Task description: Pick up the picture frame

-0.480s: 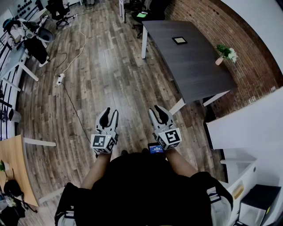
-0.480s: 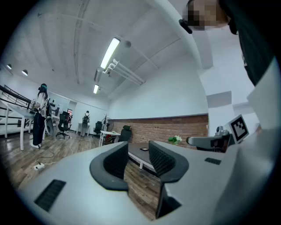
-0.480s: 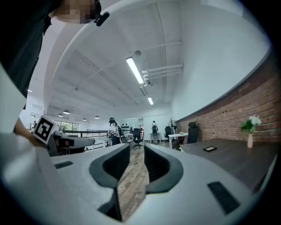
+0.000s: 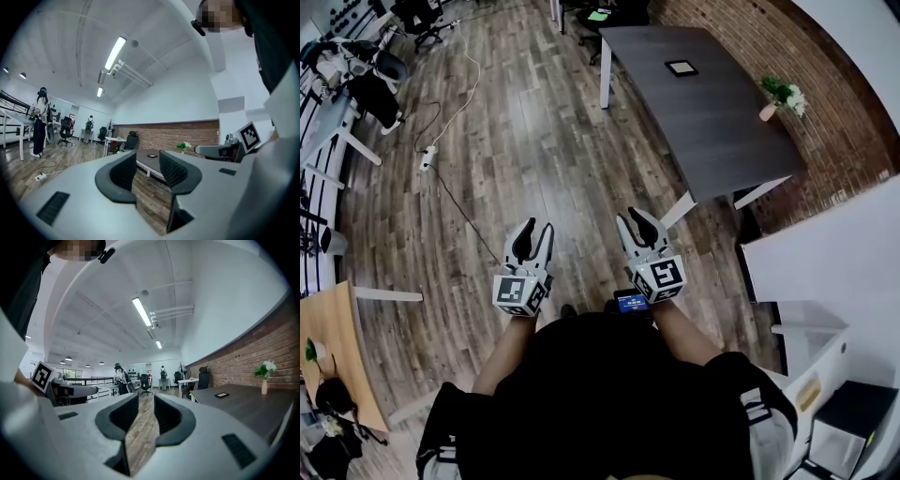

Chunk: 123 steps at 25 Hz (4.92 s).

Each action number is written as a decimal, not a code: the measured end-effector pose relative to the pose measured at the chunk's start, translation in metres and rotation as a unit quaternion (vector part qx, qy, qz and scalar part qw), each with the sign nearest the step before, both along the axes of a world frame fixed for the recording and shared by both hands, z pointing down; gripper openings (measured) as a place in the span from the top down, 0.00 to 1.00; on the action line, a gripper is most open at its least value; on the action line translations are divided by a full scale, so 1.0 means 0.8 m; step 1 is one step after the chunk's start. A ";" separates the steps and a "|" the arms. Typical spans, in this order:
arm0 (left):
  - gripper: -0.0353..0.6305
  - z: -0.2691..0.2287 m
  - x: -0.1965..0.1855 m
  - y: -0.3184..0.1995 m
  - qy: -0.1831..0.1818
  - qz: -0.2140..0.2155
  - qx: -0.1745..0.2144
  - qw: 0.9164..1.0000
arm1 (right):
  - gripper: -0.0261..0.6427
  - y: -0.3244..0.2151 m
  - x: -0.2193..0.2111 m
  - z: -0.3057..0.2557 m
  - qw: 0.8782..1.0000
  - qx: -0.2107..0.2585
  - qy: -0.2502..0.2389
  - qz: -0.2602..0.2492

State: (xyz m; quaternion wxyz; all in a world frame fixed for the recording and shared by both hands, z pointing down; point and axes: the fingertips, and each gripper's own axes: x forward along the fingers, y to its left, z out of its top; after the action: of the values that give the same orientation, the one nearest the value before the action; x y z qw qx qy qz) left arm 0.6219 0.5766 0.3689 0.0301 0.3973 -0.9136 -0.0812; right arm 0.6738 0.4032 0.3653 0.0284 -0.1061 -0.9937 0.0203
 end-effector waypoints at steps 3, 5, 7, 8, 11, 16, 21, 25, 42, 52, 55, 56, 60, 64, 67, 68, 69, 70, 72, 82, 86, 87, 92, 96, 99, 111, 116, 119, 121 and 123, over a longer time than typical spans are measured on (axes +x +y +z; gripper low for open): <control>0.75 0.004 0.003 -0.001 0.007 0.001 0.000 1.000 | 0.82 -0.004 0.002 -0.001 1.000 -0.017 -0.004 -0.003; 0.75 0.007 0.005 -0.007 0.013 0.005 -0.001 1.000 | 0.82 -0.007 0.002 0.001 1.000 -0.026 -0.001 -0.010; 0.75 0.008 0.008 -0.016 0.016 0.009 -0.001 1.000 | 0.82 -0.014 0.003 0.004 0.999 -0.029 0.004 -0.013; 0.75 0.009 0.010 -0.021 0.016 0.011 -0.002 1.000 | 0.81 -0.019 0.003 0.006 0.999 -0.030 0.007 -0.012; 0.75 0.010 0.014 -0.040 0.015 0.015 -0.002 1.000 | 0.80 -0.038 0.003 0.012 0.999 -0.034 0.010 -0.010; 0.75 0.015 0.024 -0.069 0.018 0.012 -0.012 1.000 | 0.80 -0.072 0.011 0.017 0.999 -0.043 0.007 -0.011; 0.75 0.018 0.021 -0.089 0.017 0.004 -0.018 1.000 | 0.80 -0.106 0.014 0.016 0.999 -0.049 -0.001 -0.009; 0.75 0.023 0.011 -0.105 0.016 0.001 -0.024 1.000 | 0.80 -0.138 0.007 0.024 0.998 -0.059 0.001 0.000; 0.75 0.047 -0.238 -0.136 0.040 0.014 0.007 0.999 | 0.80 -0.164 -0.225 0.055 0.997 -0.068 0.048 0.006; 0.75 0.029 -0.443 -0.153 0.029 0.061 0.018 0.998 | 0.80 -0.175 -0.414 0.025 0.996 -0.071 0.039 0.032; 0.75 0.024 -0.493 -0.165 0.017 0.065 0.015 0.998 | 0.80 -0.195 -0.450 0.026 0.995 -0.076 0.044 0.040; 0.75 0.023 -0.509 -0.172 0.016 0.066 0.015 0.998 | 0.80 -0.205 -0.461 0.027 0.995 -0.077 0.044 0.043; 0.75 0.028 -0.570 -0.216 0.017 0.078 0.010 0.997 | 0.80 -0.254 -0.520 0.034 0.993 -0.096 0.036 0.054; 0.75 0.035 -0.638 -0.270 0.021 0.076 0.002 0.997 | 0.80 -0.307 -0.593 0.042 0.992 -0.111 0.024 0.052; 0.75 0.032 -0.699 -0.307 0.031 0.066 -0.002 0.997 | 0.80 -0.343 -0.660 0.038 0.992 -0.118 0.020 0.039; 0.75 0.029 -0.721 -0.319 0.034 0.064 -0.002 0.997 | 0.80 -0.354 -0.684 0.034 0.992 -0.117 0.020 0.032; 0.75 0.027 -0.743 -0.331 0.036 0.063 -0.002 0.997 | 0.80 -0.364 -0.706 0.031 0.993 -0.115 0.019 0.024; 0.75 0.025 -0.764 -0.344 0.037 0.062 -0.003 0.997 | 0.80 -0.375 -0.728 0.028 0.993 -0.112 0.019 0.017; 0.75 0.022 -0.802 -0.370 0.040 0.062 -0.003 0.997 | 0.80 -0.400 -0.768 0.028 0.994 -0.109 0.021 0.007; 0.75 0.007 -0.936 -0.476 0.050 0.088 0.008 0.995 | 0.80 -0.497 -0.888 0.033 0.991 -0.128 0.018 0.023; 0.75 0.005 -0.985 -0.521 0.051 0.117 0.011 0.992 | 0.80 -0.530 -0.920 0.038 0.990 -0.132 0.018 0.046; 0.75 0.005 -0.997 -0.530 0.053 0.127 0.013 0.990 | 0.80 -0.537 -0.929 0.039 0.990 -0.130 0.017 0.055; 0.75 0.025 -1.073 -0.584 0.068 0.192 0.018 0.979 | 0.80 -0.580 -0.978 0.045 0.985 -0.126 0.010 0.121; 0.75 0.041 -1.136 -0.651 0.089 0.268 0.008 0.959 | 0.80 -0.616 -1.010 0.048 0.972 -0.140 0.010 0.189; 0.75 0.037 -1.176 -0.696 0.093 0.313 0.009 0.945 | 0.80 -0.631 -1.038 0.046 0.965 -0.139 0.013 0.221; 0.75 0.059 -1.194 -0.855 0.108 0.524 -0.015 0.844 | 0.80 -0.686 -1.024 0.027 0.916 -0.108 -0.013 0.387; 0.75 0.070 -1.147 -0.922 0.113 0.578 -0.033 0.807 | 0.80 -0.716 -0.971 0.034 0.886 -0.112 -0.004 0.449; 0.75 0.077 -1.116 -0.959 0.116 0.605 -0.052 0.786 | 0.80 -0.739 -0.943 0.043 0.870 -0.126 -0.003 0.476; 0.75 0.086 -1.093 -0.982 0.116 0.618 -0.070 0.774 | 0.80 -0.756 -0.924 0.052 0.862 -0.139 -0.004 0.487; 0.75 0.098 -1.067 -1.007 0.116 0.628 -0.090 0.765 | 0.80 -0.778 -0.904 0.061 0.856 -0.148 -0.005 0.496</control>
State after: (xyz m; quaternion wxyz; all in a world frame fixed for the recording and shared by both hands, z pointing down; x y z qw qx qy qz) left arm -0.2315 -0.2286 0.4470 0.2155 0.8650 -0.4532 -0.0067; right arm -0.0492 -0.2192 0.4144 -0.0061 0.3978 -0.9001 0.1777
